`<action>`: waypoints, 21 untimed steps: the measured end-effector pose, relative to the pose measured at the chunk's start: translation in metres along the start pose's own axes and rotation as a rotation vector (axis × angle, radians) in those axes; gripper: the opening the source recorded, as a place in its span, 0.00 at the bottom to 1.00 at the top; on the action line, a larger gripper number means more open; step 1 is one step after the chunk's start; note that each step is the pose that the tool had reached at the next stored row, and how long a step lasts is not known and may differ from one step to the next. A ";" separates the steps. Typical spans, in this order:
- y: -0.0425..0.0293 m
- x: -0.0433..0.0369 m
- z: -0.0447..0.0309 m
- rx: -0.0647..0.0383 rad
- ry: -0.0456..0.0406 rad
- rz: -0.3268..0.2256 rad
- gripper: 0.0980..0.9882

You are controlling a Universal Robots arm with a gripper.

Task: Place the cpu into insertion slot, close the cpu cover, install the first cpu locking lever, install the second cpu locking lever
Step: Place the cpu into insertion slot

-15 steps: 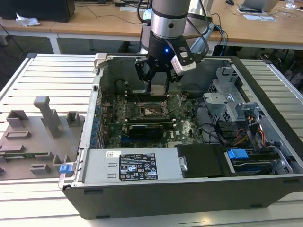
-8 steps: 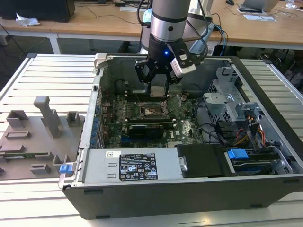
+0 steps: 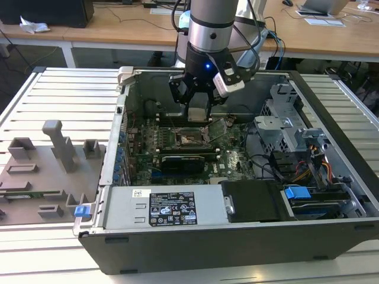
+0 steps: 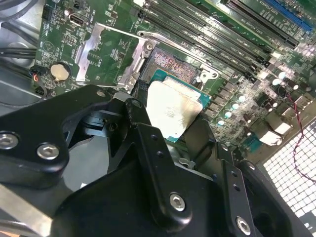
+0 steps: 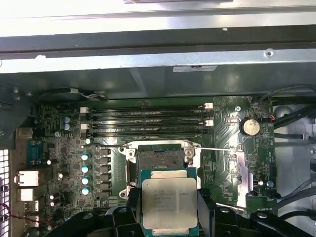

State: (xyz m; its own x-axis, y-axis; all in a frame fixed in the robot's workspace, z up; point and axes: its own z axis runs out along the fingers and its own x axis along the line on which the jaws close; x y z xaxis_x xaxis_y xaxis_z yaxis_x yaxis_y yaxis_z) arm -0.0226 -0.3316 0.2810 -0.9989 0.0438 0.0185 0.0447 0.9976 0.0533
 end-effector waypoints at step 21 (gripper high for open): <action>-0.0001 -0.0001 0.0023 0.039 -0.0218 0.364 0.50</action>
State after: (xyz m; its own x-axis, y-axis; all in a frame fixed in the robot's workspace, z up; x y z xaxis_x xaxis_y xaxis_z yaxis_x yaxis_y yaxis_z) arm -0.0226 -0.3316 0.2786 -0.9178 0.3970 0.0079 0.3970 0.9178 0.0087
